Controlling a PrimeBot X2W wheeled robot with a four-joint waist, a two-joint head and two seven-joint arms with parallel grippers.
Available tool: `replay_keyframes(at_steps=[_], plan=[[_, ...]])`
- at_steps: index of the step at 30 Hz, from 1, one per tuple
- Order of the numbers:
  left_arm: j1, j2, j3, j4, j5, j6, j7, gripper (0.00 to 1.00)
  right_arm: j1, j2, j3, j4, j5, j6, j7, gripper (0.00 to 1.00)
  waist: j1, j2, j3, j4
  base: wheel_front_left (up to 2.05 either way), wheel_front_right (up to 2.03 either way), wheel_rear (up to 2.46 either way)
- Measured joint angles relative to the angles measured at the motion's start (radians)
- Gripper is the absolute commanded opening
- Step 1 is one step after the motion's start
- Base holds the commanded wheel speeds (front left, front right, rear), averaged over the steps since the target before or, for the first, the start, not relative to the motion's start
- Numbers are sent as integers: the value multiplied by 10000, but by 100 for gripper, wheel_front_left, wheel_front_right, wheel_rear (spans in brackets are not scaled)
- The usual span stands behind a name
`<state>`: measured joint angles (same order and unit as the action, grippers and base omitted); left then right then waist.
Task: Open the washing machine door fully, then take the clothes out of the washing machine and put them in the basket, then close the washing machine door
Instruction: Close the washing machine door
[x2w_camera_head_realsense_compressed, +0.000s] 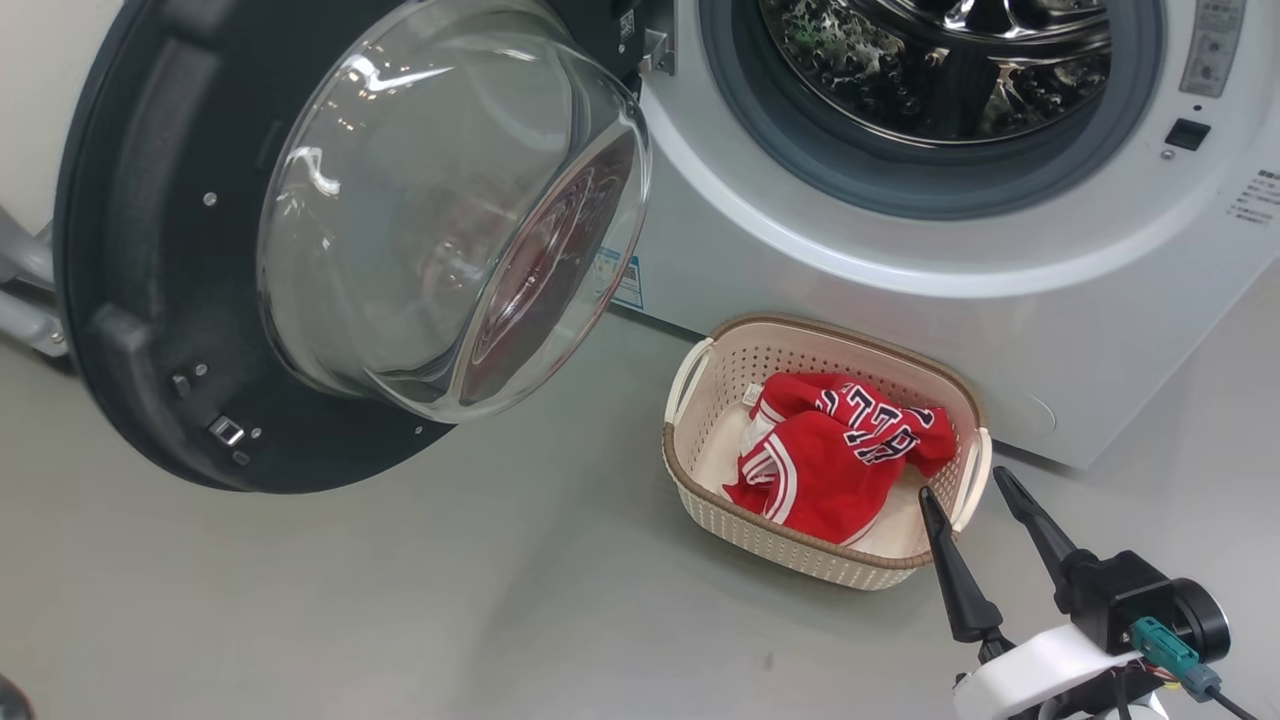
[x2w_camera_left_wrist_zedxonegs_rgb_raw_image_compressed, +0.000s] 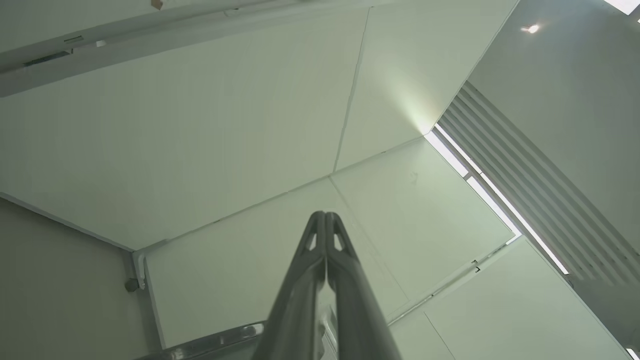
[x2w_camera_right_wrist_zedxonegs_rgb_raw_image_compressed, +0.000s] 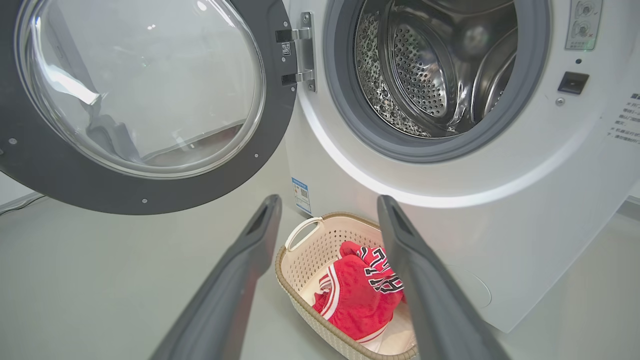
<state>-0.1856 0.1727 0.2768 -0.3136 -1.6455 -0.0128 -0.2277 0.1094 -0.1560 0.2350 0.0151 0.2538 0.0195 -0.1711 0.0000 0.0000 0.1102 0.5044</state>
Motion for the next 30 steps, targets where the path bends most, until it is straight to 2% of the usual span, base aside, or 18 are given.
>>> replay_keyframes(at_steps=[5, 9, 19, 23, 30], plan=[[-324, 556, 652, 1653, -487, 648, 336, 0, -92, -25, 23, -21, 0, 58, 75, 100, 0, 0, 94, -197, 0, 0, 0], [-503, 920, 734, 2621, -869, 895, 748, 0, -129, -44, 29, -38, 0, 61, 75, 100, 0, 0, 176, -373, 0, 0, 0], [-616, 1534, 15, 4086, -895, 1007, 1908, 0, -244, -127, -61, -92, 2, 104, 88, 100, 0, 0, 438, -788, 0, 0, 0], [-629, 1544, -508, 4537, -894, 1005, 2387, 0, -246, -184, -167, -98, 10, 100, 86, 100, 0, 0, 534, -869, 0, 0, 0], [-740, 1542, -719, 5047, -895, 853, 2761, 0, -253, -207, -205, -105, 25, 94, 86, 100, 0, 0, 585, -833, 0, 0, 0]])
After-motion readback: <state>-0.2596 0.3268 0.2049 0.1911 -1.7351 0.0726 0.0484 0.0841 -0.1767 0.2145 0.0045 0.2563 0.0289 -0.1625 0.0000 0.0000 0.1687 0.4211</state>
